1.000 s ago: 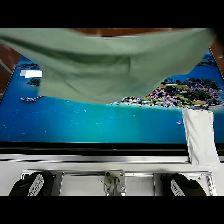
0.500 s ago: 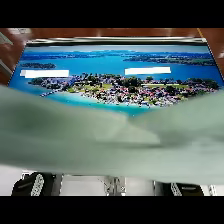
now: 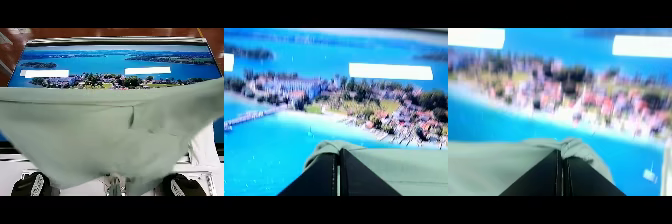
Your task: Fold the shirts.
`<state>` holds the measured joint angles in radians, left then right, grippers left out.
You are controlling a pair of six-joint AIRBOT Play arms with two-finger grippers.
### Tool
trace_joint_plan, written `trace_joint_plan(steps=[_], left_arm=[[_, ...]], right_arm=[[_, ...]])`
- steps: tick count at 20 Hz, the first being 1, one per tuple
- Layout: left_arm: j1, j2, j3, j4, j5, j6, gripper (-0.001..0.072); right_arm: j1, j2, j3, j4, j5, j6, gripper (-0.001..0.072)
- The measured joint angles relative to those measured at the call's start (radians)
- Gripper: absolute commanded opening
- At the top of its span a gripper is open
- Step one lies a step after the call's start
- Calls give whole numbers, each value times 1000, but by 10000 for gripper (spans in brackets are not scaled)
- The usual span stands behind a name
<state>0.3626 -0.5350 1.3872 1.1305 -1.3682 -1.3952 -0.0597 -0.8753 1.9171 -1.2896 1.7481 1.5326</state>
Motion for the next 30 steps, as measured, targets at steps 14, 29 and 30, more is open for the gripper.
trace_joint_plan(steps=[14, 29, 30], left_arm=[[-134, -706, -262, -84, 529, 178, 36], [-164, -953, -266, -85, 538, 215, 35], [-164, -956, -266, -64, 491, 215, 34]], right_arm=[[18, -742, -270, 235, -647, 4, 65], [87, -909, -277, -38, -622, -21, 65], [87, -909, -280, -55, -575, -21, 65]])
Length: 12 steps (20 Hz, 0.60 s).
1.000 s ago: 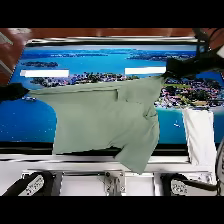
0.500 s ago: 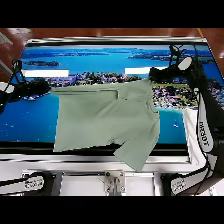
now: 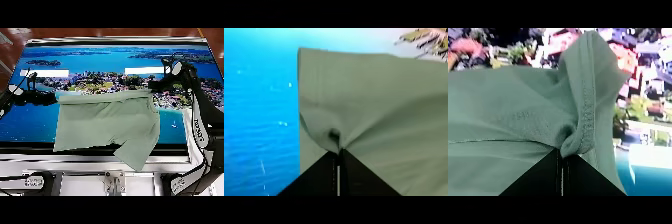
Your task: Fold the shirts.
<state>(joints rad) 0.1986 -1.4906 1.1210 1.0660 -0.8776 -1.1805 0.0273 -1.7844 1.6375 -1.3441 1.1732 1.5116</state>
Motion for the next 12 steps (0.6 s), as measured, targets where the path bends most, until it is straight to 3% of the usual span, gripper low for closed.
trace_joint_plan(steps=[5, 6, 7, 8, 9, 12], left_arm=[[-2, -7, 0, 47, -152, -53, 36], [-2, -8, 0, 50, -170, -72, 48], [-2, -8, 0, 53, -183, -92, 205], [-2, -8, 0, 56, -192, -112, 494], [-2, -8, 2, 58, -207, -132, 609], [12, -2, 29, 64, -272, -170, 602]], right_arm=[[1, -2, -34, -35, 118, 51, 78], [1, -3, -38, -35, 128, 68, 145], [1, -4, -42, -33, 132, 80, 424], [0, -4, -44, -24, 146, 87, 700], [-1, -3, -45, -1, 154, 92, 696], [0, 22, -47, 48, 196, 87, 696]])
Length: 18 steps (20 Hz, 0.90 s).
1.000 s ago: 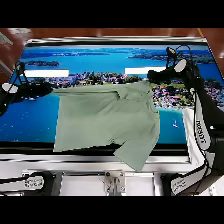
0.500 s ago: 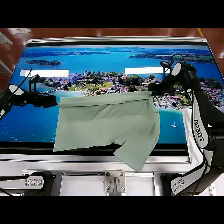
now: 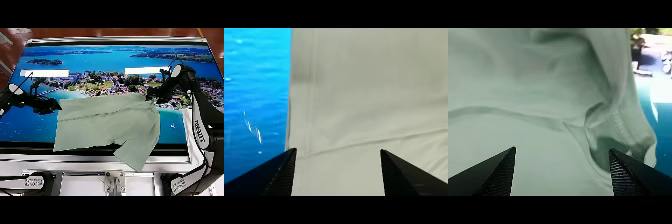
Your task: Fold the shirts.
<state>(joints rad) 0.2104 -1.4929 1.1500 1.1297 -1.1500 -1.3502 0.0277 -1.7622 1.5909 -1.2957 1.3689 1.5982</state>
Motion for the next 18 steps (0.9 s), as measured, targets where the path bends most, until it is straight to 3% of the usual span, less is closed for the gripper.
trace_joint_plan(steps=[3, 5, 9, 14, 18], left_arm=[[43, 37, 29, 26, -100, -4, 611], [82, 67, 27, 40, -180, 24, 715], [160, 127, -152, 33, -289, 108, 713], [258, 192, -478, -61, -217, 249, 713], [279, 206, -573, -100, -165, 300, 711]], right_arm=[[0, 72, 0, -63, 84, -33, 694], [-10, 135, -5, -156, 145, -63, 692], [-107, 260, -89, -171, 190, -84, 692], [-204, 380, -301, -21, 195, -128, 691], [-224, 438, -418, 45, 142, -141, 692]])
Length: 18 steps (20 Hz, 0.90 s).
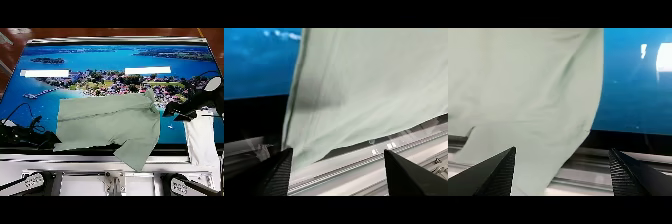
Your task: Fold the shirts.
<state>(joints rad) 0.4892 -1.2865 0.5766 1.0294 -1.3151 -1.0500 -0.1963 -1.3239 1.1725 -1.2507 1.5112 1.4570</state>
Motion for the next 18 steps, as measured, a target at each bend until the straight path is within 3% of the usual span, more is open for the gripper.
trace_joint_plan(steps=[16, 17, 18], left_arm=[[21, 6, -13, 56, -26, -8, 694], [21, 6, -28, 43, -18, -10, 680], [21, 5, -43, 35, -12, -10, 595]], right_arm=[[-8, 24, -51, 78, -61, 1, 691], [-8, 24, -51, 86, -71, 1, 692], [-8, 24, -51, 94, -79, 1, 692]])
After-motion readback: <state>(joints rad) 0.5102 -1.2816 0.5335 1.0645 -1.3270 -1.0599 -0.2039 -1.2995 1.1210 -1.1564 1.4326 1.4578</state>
